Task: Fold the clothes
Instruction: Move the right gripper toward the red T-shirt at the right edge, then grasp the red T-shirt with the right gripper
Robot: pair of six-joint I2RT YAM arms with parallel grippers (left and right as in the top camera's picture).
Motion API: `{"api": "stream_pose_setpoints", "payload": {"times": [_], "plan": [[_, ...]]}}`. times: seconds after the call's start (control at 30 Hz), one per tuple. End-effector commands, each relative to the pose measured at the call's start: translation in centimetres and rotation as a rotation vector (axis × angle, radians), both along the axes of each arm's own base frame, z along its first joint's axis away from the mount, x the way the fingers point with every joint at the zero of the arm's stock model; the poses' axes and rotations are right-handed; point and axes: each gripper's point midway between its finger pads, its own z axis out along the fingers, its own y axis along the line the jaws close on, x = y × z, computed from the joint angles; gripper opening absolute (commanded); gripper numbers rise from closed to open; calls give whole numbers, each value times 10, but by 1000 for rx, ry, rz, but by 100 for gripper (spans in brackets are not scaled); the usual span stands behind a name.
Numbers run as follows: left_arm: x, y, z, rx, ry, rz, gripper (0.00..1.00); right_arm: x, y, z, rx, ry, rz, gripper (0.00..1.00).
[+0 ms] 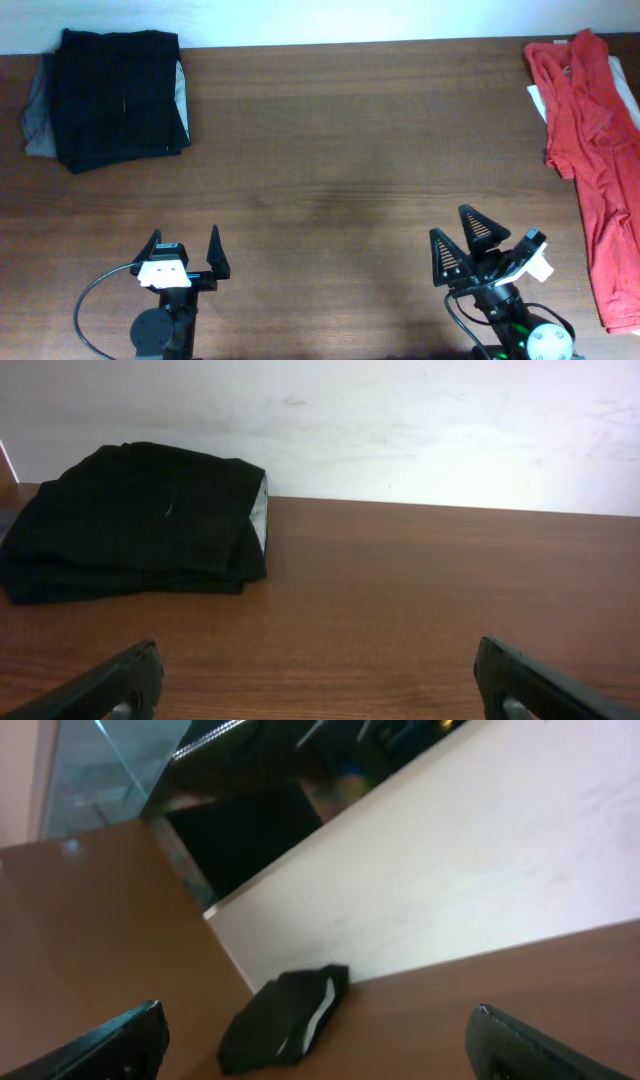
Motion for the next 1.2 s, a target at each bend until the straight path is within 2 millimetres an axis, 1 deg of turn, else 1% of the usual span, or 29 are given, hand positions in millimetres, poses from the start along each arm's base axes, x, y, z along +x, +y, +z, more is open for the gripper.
{"api": "stream_pose_setpoints", "payload": {"times": [0.0, 0.03, 0.1, 0.13, 0.2, 0.27, 0.3, 0.33, 0.37, 0.4, 0.43, 0.53, 0.6, 0.67, 0.7, 0.73, 0.8, 0.83, 0.9, 0.97, 1.0, 1.03, 1.07, 1.17], "plan": [[0, 0, -2, 8, 1, -6, 99, 9, -23, 48, -85, -86, -189, 98], [0, 0, -2, 8, 0, -5, 99, 19, -32, 54, -126, -59, -253, 98], [0, 0, -2, 8, 0, -5, 99, 47, -51, 58, -241, 53, -383, 98], [0, 0, -2, 8, 0, -5, 99, 67, -66, 60, -302, 141, -471, 98], [0, 0, -2, 8, 0, -5, 99, 102, -98, 67, -335, 313, -616, 98], [0, 0, -2, 8, 0, -5, 99, 139, -125, 81, -355, 437, -680, 98], [0, 0, -2, 8, 0, -6, 99, 152, -137, 84, -360, 483, -699, 98], [0, 0, -2, 8, 1, -6, 99, 175, -163, 83, -372, 607, -734, 98], [0, 0, -2, 8, 0, -5, 99, 188, -184, 77, -379, 711, -756, 98], [0, 0, -2, 8, 0, -6, 99, 196, -200, 75, -380, 789, -771, 98], [0, 0, -2, 8, 0, -6, 99, 207, -228, 67, -380, 904, -793, 98], [0, 0, -2, 8, 0, -6, 99, 224, -274, 55, -361, 1053, -830, 98], [0, 0, -2, 8, 0, -5, 99, 233, -294, 51, -352, 1068, -850, 98], [0, 0, -2, 8, 0, -5, 99, 240, -320, 32, -430, 1092, -878, 98], [0, 0, -2, 8, 1, -6, 99, 242, -331, 18, -457, 1122, -891, 98], [0, 0, -2, 8, 0, -5, 99, 246, -342, -2, -479, 1158, -888, 99], [0, 0, -2, 8, 0, -6, 99, 252, -355, -34, -481, 1217, -885, 99], [0, 0, -2, 8, 0, -6, 100, 255, -370, -66, -489, 1275, -904, 100], [0, 0, -2, 8, 0, -5, 99, 261, -386, -110, -527, 1339, -887, 97], [0, 0, -2, 8, 0, -5, 99, 261, -398, -142, -534, 1388, -893, 96], [0, 0, -2, 8, 0, -6, 99, 260, -405, -161, -551, 1411, -880, 93], [0, 0, -2, 7, 1, -6, 99, 259, -414, -180, -563, 1430, -873, 88], [0, 0, -2, 8, 0, -5, 99, 258, -418, -187, -569, 1438, -870, 84], [0, 0, -2, 8, 1, -6, 99, 258, -422, -199, -621, 1444, -834, 84]]}}
